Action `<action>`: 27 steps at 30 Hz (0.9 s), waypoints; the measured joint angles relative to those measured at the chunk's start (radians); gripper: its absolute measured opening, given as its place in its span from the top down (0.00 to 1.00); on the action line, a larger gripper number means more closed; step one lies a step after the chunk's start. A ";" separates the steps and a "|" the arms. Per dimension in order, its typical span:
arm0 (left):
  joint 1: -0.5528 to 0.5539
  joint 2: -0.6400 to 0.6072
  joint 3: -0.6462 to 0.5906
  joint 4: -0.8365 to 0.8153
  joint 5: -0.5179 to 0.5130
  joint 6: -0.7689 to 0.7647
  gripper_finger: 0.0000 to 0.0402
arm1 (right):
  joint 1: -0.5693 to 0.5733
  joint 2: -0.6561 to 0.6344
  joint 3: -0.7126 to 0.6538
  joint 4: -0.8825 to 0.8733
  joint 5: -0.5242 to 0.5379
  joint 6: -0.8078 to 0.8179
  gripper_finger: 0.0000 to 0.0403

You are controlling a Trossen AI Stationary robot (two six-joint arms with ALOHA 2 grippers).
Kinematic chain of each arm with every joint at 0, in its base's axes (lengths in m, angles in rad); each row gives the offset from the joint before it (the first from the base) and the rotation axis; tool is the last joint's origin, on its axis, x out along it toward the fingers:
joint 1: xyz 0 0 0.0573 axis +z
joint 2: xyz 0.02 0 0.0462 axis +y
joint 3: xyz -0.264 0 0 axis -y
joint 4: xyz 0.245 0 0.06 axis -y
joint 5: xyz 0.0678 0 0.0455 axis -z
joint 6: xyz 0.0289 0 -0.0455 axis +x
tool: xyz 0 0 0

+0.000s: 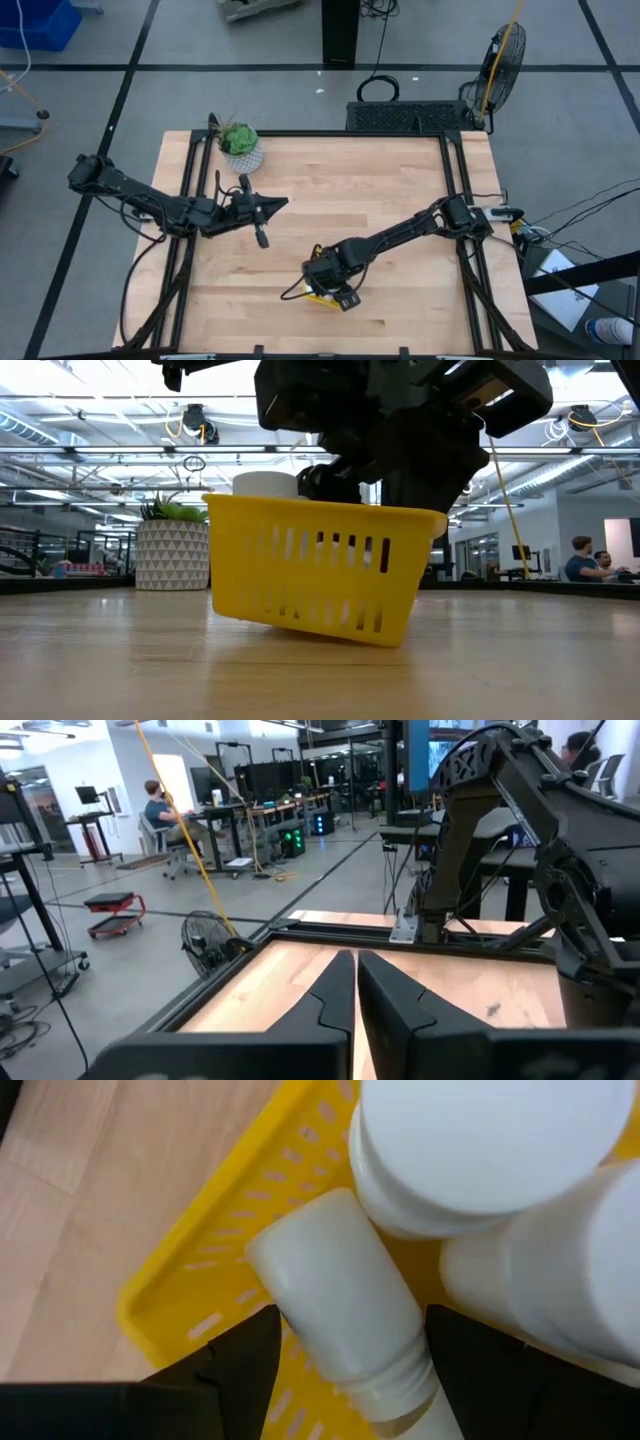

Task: Pick and place pill bottles into a basket
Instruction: Adjust the white medicine bottle in the yellow bin

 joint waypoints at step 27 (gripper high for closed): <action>0.000 0.000 0.000 0.001 -0.025 -0.004 0.92 | 0.001 0.001 -0.003 0.033 0.007 -0.026 0.28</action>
